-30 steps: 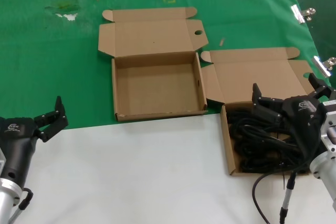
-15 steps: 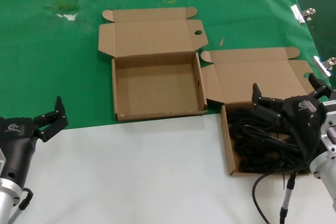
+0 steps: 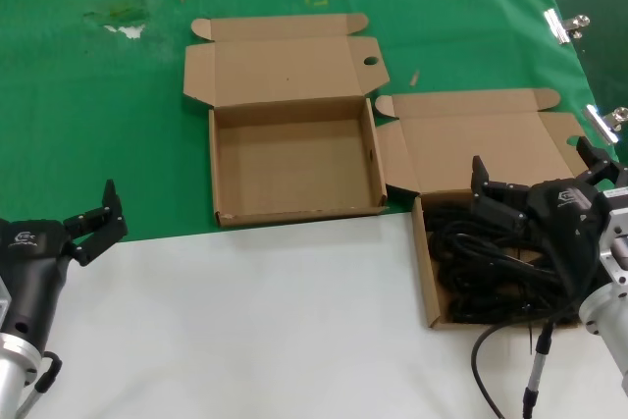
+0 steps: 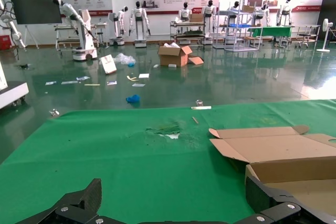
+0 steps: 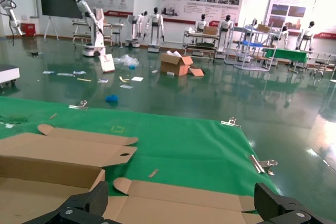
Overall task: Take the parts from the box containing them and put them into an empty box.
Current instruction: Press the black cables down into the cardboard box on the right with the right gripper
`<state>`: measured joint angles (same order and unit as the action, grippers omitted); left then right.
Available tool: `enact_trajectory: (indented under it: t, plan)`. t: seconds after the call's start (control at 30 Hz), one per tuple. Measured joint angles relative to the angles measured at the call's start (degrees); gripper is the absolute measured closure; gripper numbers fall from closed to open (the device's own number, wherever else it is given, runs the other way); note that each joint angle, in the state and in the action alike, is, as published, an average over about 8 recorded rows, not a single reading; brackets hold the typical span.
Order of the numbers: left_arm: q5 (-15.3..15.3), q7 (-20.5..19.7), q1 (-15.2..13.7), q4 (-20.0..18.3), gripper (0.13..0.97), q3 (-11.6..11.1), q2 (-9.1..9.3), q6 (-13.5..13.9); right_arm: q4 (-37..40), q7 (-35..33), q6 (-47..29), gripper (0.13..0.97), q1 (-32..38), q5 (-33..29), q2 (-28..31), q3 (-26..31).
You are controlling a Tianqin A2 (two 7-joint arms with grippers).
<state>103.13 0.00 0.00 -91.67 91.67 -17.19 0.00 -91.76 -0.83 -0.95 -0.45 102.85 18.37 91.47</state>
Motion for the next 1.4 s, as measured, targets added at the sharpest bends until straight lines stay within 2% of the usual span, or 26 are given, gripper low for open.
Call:
enact_trajectory:
  t: [1.4]
  plan:
    - [0.0,0.0,0.0,0.0,0.132,0.0,0.00,0.0,0.0,0.0,0.0,0.129,0.0,0.0,0.0,0.0]
